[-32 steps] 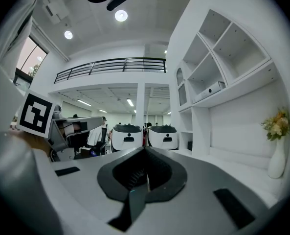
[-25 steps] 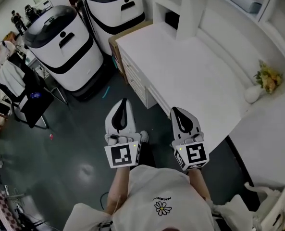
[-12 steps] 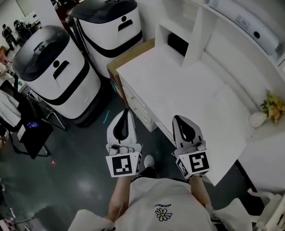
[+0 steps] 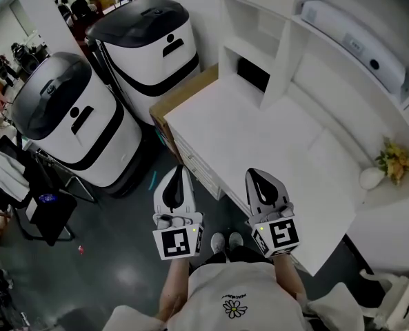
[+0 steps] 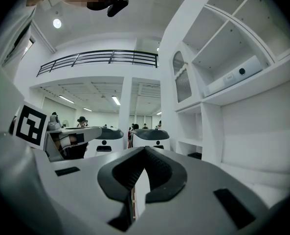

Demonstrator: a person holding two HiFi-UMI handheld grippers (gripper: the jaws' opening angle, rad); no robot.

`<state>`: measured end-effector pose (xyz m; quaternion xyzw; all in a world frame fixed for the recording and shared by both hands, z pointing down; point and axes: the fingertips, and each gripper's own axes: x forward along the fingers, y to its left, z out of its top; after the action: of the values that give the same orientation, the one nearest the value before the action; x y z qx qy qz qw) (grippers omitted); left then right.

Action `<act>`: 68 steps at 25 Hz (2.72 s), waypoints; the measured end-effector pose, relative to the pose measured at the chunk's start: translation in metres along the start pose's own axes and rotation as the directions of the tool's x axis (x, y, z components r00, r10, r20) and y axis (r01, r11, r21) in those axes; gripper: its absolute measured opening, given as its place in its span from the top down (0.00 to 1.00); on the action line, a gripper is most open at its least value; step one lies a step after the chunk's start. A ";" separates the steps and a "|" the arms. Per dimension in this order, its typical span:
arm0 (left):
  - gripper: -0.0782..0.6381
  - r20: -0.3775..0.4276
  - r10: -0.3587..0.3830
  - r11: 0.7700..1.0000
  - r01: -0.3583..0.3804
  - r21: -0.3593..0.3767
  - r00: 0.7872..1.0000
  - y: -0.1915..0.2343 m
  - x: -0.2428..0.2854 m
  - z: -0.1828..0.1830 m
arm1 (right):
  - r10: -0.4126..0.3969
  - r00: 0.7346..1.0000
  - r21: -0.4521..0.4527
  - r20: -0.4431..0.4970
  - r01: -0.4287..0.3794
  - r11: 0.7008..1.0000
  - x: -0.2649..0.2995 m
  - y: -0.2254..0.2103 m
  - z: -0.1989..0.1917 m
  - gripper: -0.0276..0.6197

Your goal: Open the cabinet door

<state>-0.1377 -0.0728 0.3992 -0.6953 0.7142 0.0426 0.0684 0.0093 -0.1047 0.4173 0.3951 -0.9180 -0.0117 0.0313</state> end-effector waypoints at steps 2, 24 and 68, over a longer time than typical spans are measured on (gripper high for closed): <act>0.88 0.000 -0.009 1.000 0.009 0.004 1.000 -0.007 0.005 0.000 | -0.009 1.000 0.010 0.001 0.009 1.000 0.003 -0.009 -0.001 0.96; 0.88 0.049 -0.136 0.991 0.135 0.005 0.990 -0.078 0.101 0.005 | -0.132 0.986 -0.010 0.103 0.134 0.991 0.009 -0.111 0.017 0.96; 0.88 0.193 -0.512 0.853 0.521 0.002 0.837 -0.110 0.255 0.051 | -0.296 0.853 -0.123 0.431 0.381 0.916 0.103 -0.196 0.217 0.75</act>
<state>-0.0315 -0.3204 0.3130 -0.8565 0.4893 0.1053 0.1261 0.0661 -0.3144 0.1965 0.5348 -0.8139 -0.1922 -0.1208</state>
